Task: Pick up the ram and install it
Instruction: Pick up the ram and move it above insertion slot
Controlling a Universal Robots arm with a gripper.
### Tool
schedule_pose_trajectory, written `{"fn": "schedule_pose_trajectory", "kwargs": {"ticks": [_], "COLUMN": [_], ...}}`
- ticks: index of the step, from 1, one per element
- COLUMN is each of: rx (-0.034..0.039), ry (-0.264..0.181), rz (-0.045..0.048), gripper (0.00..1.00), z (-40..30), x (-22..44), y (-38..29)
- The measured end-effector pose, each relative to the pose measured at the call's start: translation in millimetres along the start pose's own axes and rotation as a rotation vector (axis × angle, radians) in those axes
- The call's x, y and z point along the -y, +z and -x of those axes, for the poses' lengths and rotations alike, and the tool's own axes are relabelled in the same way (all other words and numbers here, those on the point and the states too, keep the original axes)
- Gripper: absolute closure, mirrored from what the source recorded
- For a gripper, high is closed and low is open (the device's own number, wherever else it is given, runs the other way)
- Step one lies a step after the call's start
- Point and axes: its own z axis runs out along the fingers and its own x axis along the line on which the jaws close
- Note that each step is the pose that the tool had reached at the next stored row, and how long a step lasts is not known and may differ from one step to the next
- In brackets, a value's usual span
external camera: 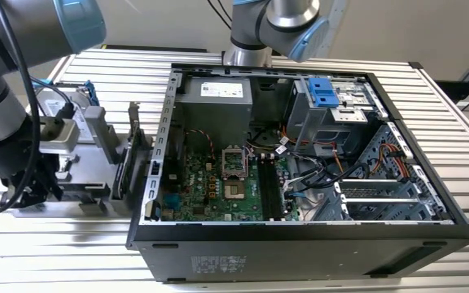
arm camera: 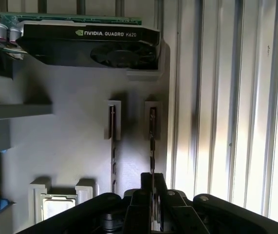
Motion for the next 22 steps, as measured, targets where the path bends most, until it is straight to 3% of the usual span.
{"fn": "schedule_pose_trajectory", "kwargs": {"ticks": [22], "rx": [0.0011], "ry": [0.000], "rz": [0.0001], "gripper": [1.00], "z": [-0.1], "x": [0.3], "y": [-21.2]}}
